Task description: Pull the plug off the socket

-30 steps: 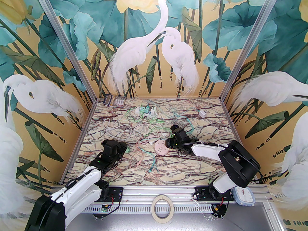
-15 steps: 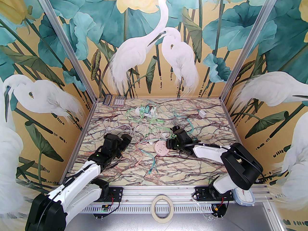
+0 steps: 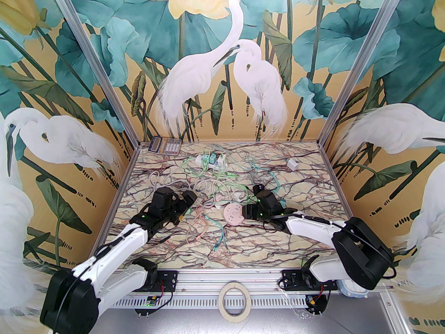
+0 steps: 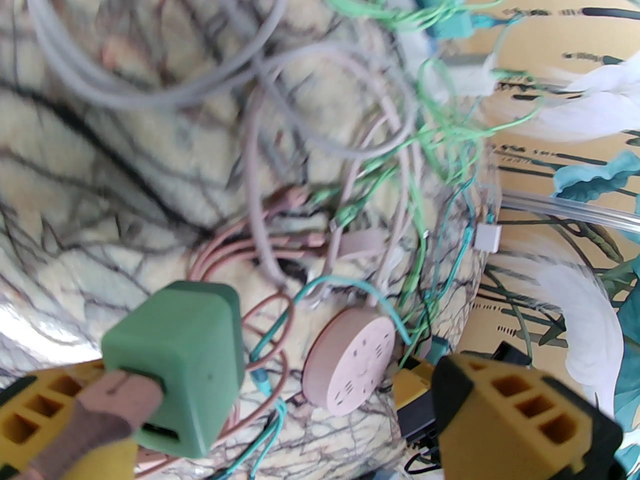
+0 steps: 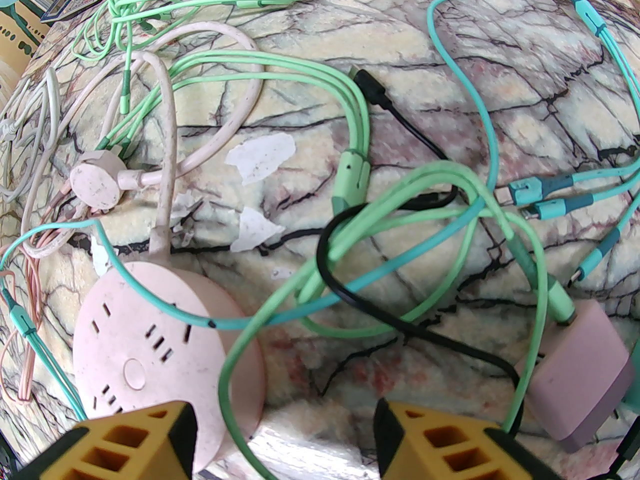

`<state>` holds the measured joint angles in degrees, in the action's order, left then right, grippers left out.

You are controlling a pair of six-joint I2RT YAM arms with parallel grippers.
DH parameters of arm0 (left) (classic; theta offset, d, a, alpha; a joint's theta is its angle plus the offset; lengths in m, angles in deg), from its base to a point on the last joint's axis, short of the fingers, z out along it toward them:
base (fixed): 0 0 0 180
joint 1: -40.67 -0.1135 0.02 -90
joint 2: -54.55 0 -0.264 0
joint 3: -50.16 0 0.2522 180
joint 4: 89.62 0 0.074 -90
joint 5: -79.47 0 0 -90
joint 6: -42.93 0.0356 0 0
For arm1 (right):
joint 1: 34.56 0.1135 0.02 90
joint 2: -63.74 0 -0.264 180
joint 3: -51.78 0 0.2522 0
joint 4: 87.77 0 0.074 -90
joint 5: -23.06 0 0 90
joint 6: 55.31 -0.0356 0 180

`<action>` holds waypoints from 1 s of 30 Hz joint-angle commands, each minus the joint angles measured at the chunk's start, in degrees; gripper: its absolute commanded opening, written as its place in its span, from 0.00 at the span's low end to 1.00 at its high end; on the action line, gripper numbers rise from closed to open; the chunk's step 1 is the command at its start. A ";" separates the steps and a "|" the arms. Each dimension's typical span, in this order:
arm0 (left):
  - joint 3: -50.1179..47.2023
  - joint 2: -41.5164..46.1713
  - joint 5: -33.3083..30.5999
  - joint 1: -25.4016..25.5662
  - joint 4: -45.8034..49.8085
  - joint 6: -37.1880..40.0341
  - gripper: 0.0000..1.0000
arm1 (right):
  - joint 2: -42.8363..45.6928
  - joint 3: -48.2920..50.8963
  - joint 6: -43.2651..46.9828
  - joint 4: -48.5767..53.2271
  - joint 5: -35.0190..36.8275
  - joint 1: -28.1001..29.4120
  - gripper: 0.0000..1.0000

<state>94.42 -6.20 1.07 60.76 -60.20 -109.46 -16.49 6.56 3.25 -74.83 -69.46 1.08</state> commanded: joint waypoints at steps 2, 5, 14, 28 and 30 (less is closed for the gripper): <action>1.50 -3.05 3.34 -0.23 0.87 -4.16 1.00 | 1.47 0.68 0.36 0.13 1.38 -0.08 0.66; 0.22 -2.42 3.58 -0.65 0.49 -8.92 0.99 | 2.06 0.79 0.37 0.49 1.64 -0.13 0.66; -3.03 5.70 3.32 -3.40 -5.59 -20.92 0.98 | 3.04 1.09 0.40 0.48 1.47 -0.12 0.66; 9.32 1.44 -3.51 -3.07 4.72 4.56 0.98 | 6.99 0.65 1.65 1.59 2.14 -0.05 0.66; 10.97 -0.21 -5.52 -2.33 5.23 8.89 0.98 | 8.61 -2.31 2.17 5.51 2.89 0.41 0.66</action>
<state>103.01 -4.82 0.06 57.92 -58.50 -110.27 -10.54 7.68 3.95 -72.58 -68.17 1.10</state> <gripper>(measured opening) 0.983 0.656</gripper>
